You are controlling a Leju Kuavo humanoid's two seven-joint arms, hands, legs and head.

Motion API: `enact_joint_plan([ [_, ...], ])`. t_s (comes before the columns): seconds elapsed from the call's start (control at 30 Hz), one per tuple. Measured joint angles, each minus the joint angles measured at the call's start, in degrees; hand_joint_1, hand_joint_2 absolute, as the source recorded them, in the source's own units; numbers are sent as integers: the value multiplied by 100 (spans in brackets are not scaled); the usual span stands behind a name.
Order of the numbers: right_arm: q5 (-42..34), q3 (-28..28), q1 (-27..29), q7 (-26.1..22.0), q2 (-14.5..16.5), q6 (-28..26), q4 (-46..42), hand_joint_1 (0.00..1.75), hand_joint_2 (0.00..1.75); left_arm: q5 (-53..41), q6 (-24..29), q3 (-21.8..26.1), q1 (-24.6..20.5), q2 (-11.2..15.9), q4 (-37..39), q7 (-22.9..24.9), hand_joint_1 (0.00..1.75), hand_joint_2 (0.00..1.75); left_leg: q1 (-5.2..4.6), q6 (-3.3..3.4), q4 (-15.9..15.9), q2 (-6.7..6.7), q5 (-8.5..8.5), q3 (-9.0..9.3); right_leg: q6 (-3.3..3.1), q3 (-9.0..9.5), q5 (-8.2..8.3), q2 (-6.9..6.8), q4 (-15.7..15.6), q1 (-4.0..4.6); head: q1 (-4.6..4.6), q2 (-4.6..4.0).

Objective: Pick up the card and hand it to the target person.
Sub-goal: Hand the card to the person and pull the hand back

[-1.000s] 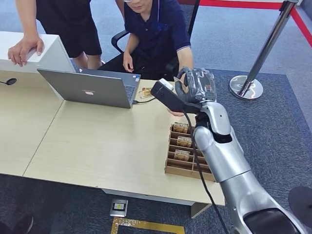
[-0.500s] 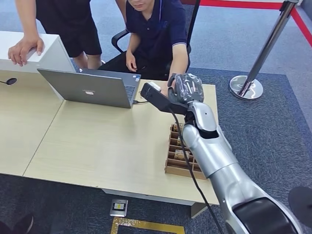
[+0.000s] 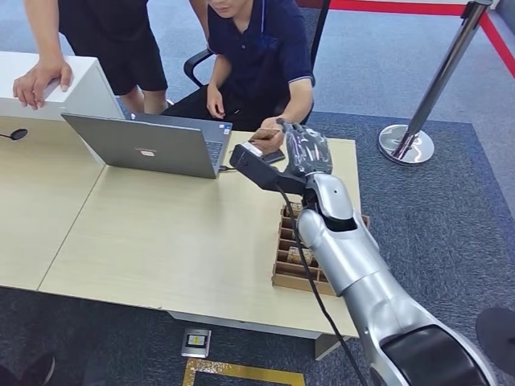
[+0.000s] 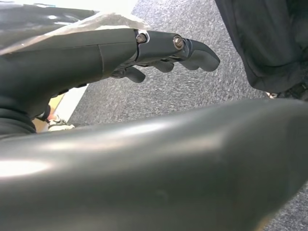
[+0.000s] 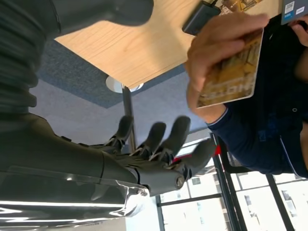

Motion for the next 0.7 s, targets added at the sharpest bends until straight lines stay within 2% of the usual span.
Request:
enact_joint_plan([
  [0.1, 62, -43, 128, -54, -75, -322, -170, 0, 0, 41, 18, 45, 0, -17, -2, 8, 0, 0, 0, 0, -1, -2, 1, 1, 0, 2, 0, -3, -2, 0, 0, 0],
  [0.17, 103, -119, 347, -100, -208, -661, -494, 0, 0, 77, 13, 82, 6, -31, -4, 8, 0, 0, 0, 0, -1, -3, 1, 1, -1, 2, 0, -4, -2, 1, 0, 0],
  [0.27, 368, -413, 1129, -38, -577, -1055, -1703, 0, 0, 121, -1, 136, 18, -57, -5, -1, 0, 0, 2, 0, -3, -13, 2, 3, 0, 9, 0, -14, -9, 2, 0, 0],
  [0.33, 591, -755, 1976, 21, -835, -1180, -2942, 0, 0, 148, -19, 169, 24, -73, -8, -17, 0, 0, 4, 1, -6, -24, 4, 5, 1, 16, 0, -25, -17, 4, 0, 0],
  [0.43, 947, -1421, 3591, 100, -1176, -1533, -5047, 0, 0, 188, -68, 194, 33, -92, -14, -77, 0, 0, 7, 3, -13, -44, 4, 11, 2, 32, -4, -42, -32, 7, 0, 0],
  [0.53, 1090, -2269, 5193, 142, -1209, -2239, -6899, 0, 0, 246, -163, 237, 39, -110, -21, -216, 0, 0, 6, 7, -10, -59, -2, 10, 4, 37, -10, -47, -37, 5, 0, 0],
  [0.57, 935, -2637, 5705, 48, -1067, -2461, -7522, 0, 0, 265, -222, 252, 39, -117, -19, -276, 0, 0, 4, 8, -8, -66, -6, 7, 5, 36, -14, -49, -36, 4, 0, 0],
  [0.63, 64, -3198, 6588, -489, -794, -2519, -8466, 0, 0, 287, -323, 274, 43, -134, -14, -370, 0, 0, 3, 10, -5, -87, -11, 1, 8, 36, -23, -65, -35, 2, 0, 0],
  [0.7, -1319, -3601, 7120, -1091, -618, -1830, -8932, 0, 0, 317, -445, 303, 53, -153, -15, -453, 0, 0, 2, 11, -2, -89, -21, 1, 13, 35, -31, -60, -34, 1, 0, 0],
])
